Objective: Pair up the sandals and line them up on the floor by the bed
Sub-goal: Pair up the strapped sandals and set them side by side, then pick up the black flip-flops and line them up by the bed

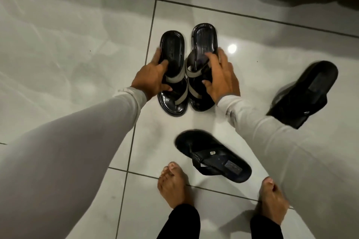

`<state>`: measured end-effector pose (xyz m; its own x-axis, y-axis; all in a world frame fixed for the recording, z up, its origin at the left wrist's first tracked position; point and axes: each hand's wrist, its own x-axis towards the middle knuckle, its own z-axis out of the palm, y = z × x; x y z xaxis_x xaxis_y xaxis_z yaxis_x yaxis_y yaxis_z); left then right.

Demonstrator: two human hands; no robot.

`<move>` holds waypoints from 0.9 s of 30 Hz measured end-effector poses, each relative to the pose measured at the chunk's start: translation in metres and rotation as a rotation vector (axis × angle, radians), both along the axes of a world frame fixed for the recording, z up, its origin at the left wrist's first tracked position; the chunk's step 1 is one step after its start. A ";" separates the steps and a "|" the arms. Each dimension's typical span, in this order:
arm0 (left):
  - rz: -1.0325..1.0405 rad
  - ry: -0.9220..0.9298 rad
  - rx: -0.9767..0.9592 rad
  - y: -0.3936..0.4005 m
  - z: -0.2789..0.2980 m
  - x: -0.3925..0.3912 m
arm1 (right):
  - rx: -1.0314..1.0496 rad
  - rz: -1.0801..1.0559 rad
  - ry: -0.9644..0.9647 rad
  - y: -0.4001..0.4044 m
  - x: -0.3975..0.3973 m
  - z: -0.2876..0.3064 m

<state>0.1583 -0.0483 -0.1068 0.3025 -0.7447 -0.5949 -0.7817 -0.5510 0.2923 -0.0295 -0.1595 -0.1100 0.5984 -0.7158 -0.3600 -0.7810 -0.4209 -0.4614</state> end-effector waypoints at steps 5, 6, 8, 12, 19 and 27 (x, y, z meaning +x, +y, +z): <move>0.455 0.110 -0.129 0.012 0.004 -0.029 | 0.255 -0.303 0.099 0.009 -0.031 -0.001; 0.518 0.162 -0.127 0.012 0.005 -0.032 | 0.332 -0.302 0.084 0.011 -0.031 -0.003; 0.590 0.203 -0.133 0.011 0.005 -0.033 | 0.362 -0.277 0.091 0.018 -0.029 -0.005; 0.621 0.176 -0.114 0.005 0.007 -0.019 | 0.391 -0.249 0.116 0.032 -0.020 -0.003; 0.588 0.149 -0.089 0.027 0.034 -0.019 | 0.421 -0.181 0.159 0.046 -0.031 0.019; 0.168 0.277 0.084 0.090 0.057 -0.174 | 0.173 -0.305 0.361 0.009 -0.157 0.057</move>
